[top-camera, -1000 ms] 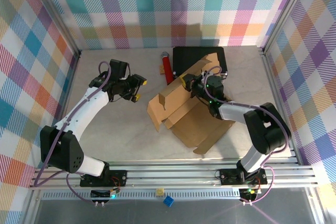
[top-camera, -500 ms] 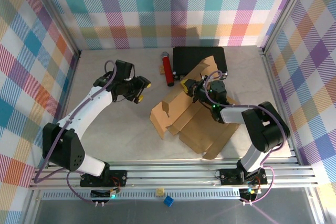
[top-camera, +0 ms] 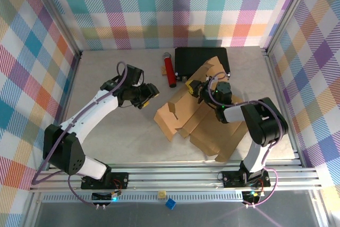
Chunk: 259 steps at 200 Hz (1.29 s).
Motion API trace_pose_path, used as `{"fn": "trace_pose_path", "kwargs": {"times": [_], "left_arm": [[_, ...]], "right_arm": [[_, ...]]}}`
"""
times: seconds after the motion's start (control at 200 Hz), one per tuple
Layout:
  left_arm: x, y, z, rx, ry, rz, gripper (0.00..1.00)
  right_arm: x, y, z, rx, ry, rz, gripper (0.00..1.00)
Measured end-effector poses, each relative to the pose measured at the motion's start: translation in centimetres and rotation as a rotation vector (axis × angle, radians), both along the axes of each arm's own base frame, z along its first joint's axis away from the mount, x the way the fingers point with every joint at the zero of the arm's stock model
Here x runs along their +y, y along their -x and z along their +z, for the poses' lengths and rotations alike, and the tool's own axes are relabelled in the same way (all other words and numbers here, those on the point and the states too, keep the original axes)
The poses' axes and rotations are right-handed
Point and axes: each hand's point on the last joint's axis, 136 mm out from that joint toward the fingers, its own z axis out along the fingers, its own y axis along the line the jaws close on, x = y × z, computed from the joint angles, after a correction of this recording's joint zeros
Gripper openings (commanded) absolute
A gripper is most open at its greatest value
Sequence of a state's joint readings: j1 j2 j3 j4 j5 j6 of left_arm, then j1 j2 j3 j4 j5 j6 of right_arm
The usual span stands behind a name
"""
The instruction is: Fold the paper box
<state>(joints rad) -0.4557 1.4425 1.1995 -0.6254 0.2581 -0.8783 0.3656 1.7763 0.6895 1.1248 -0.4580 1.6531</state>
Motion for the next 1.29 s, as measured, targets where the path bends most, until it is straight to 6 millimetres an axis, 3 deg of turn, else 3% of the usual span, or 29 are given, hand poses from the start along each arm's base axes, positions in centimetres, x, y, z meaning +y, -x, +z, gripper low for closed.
{"fn": "trace_pose_path", "kwargs": {"times": [0.085,0.305,0.41,0.625,0.905,1.065,1.185,1.24,1.295], "left_arm": [[0.0,1.0,0.0,-0.04,-0.018,-0.093,0.57],[0.9,4.5,3.3,-0.29,-0.061,-0.342,0.68],[0.1,5.4,4.2,-0.338,-0.022,-0.402,0.7],[-1.9,6.4,1.3,-0.259,-0.058,-0.493,0.68],[-1.7,6.6,-0.8,-0.234,-0.196,-0.519,0.64],[-2.3,5.9,-1.6,-0.231,-0.25,-0.514,0.47],[-2.6,5.0,-2.6,-0.211,-0.302,-0.488,0.19],[-2.5,4.6,-2.9,-0.205,-0.326,-0.468,0.0],[-2.1,4.1,-3.1,-0.202,-0.351,-0.432,0.0]], "right_arm": [[0.0,-0.4,0.6,-0.008,-0.011,-0.004,0.0],[0.1,-1.0,1.3,-0.006,-0.015,-0.005,0.0],[0.2,-1.1,1.0,0.009,-0.01,-0.005,0.0],[0.2,-1.3,1.1,0.016,-0.007,-0.007,0.0],[0.3,-1.7,1.5,0.016,-0.007,-0.011,0.0],[0.3,-1.8,1.5,0.016,-0.008,-0.017,0.0],[0.2,-1.9,1.5,0.021,-0.011,-0.027,0.0],[0.1,-2.0,1.6,0.024,-0.014,-0.032,0.0],[0.0,-2.0,1.7,0.027,-0.016,-0.036,0.0]]}}
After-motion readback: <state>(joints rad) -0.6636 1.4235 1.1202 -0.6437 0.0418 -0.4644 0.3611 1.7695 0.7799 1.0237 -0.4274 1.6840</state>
